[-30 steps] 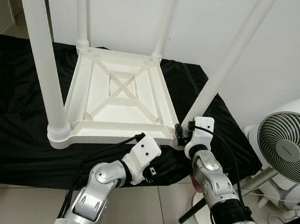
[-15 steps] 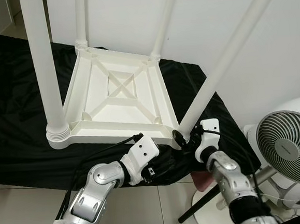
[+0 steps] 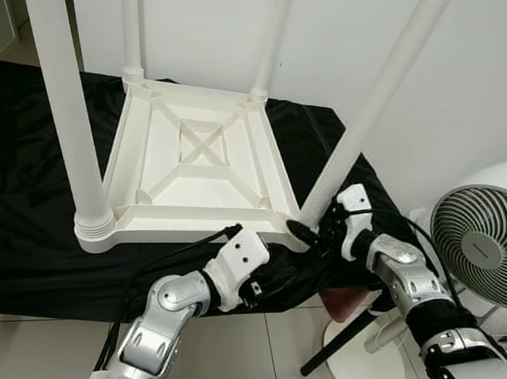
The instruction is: Building children table
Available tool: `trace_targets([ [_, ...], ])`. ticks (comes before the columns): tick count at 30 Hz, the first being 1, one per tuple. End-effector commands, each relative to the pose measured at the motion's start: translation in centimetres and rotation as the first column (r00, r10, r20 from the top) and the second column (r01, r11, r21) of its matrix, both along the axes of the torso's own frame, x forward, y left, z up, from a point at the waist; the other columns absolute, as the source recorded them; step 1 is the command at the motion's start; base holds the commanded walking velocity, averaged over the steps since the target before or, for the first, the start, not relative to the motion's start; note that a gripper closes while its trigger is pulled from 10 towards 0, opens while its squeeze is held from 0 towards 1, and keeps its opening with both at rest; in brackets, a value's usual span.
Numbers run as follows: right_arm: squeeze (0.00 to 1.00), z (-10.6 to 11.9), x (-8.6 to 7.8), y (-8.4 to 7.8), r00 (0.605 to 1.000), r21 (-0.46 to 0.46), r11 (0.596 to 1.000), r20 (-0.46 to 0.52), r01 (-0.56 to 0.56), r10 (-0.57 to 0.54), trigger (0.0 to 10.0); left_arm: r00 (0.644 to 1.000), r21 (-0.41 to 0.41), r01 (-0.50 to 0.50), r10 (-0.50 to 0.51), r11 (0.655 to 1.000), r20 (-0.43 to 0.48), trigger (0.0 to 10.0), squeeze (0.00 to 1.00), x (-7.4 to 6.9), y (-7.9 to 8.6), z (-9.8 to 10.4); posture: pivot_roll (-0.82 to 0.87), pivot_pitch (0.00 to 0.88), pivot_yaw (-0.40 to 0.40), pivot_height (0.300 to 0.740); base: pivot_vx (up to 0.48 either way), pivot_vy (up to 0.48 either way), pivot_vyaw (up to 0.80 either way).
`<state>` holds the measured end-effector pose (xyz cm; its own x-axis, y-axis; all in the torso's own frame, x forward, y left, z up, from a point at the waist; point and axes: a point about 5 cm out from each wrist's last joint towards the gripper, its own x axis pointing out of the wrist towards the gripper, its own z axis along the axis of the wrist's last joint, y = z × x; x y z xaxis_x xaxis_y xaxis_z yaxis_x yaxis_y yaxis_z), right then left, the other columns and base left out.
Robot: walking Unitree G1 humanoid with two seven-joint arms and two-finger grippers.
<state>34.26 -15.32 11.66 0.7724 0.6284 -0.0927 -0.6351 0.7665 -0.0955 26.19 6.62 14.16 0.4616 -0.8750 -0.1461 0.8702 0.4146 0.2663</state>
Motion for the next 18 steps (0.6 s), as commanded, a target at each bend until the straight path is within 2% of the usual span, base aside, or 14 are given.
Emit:
trace_targets([
  [1,0.00,-0.1,0.5,-0.5,1.000,-0.056,0.998,0.007,-0.008,0.008,10.0,1.000,-0.012,-0.002,0.002,1.000,0.019,10.0,0.00,0.0,-0.5,0.4,0.15,0.000,-0.219,0.740,0.000,0.000,0.00],
  [4,0.00,-0.1,0.6,-0.4,1.000,-0.063,0.998,0.011,-0.016,0.017,10.0,1.000,-0.012,-0.003,0.003,1.000,0.019,10.0,0.00,0.0,-0.5,0.4,0.15,0.000,-0.219,0.740,0.000,0.000,0.00],
  [5,0.00,-0.1,0.7,-0.3,1.000,-0.075,0.997,0.010,-0.027,0.028,0.0,1.000,-0.013,-0.003,0.004,1.000,0.020,10.0,0.00,0.0,-0.5,0.4,0.15,0.000,-0.220,0.740,0.000,0.000,0.00],
  [12,0.00,-0.6,0.8,-0.1,0.999,-0.077,0.996,-0.018,-0.049,0.048,0.0,1.000,-0.015,-0.005,0.005,1.000,0.022,10.0,0.00,0.0,-0.7,0.4,0.15,0.000,-0.227,0.740,0.000,0.000,0.00],
  [18,0.00,-1.6,0.2,-0.6,0.996,-0.079,0.995,-0.062,-0.066,0.061,0.0,1.000,-0.020,-0.008,0.008,1.000,0.019,10.0,0.00,0.0,-0.8,0.4,0.15,0.000,-0.230,0.740,0.000,0.000,0.00],
])
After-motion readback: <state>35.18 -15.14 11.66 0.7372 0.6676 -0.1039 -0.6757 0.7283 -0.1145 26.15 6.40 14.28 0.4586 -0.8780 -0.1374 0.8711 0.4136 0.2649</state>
